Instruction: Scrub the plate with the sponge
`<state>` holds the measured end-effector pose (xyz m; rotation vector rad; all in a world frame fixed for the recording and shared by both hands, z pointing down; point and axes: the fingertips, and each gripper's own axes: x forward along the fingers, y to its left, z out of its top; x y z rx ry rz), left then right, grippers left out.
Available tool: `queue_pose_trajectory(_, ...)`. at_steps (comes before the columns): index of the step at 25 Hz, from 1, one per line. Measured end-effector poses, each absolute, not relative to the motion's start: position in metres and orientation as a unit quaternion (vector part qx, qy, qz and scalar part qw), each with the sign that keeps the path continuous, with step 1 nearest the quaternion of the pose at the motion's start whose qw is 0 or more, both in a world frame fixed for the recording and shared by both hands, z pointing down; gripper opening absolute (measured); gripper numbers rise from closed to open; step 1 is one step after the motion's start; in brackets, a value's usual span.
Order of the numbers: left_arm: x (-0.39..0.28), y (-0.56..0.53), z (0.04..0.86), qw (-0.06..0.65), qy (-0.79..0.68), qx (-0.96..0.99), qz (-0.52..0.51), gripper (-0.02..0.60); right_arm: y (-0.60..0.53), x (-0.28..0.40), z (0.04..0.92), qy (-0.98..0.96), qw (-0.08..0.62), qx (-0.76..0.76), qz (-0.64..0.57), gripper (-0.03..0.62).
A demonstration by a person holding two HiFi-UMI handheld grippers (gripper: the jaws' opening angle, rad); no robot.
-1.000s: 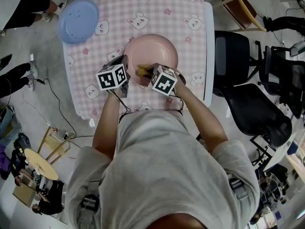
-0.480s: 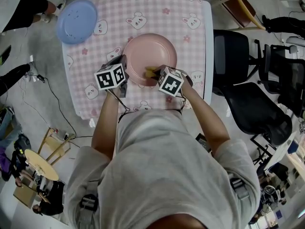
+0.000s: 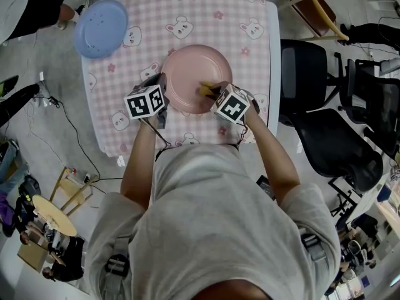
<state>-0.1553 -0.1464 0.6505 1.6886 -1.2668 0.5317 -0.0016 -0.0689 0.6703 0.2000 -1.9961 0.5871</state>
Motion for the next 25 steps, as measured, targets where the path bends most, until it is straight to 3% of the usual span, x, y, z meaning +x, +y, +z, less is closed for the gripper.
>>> queue_pose_trajectory(25,-0.144,-0.147,0.647,0.473,-0.512,0.688,0.203,0.037,-0.206,0.013,0.672,-0.788,0.480,0.285,0.261,0.066)
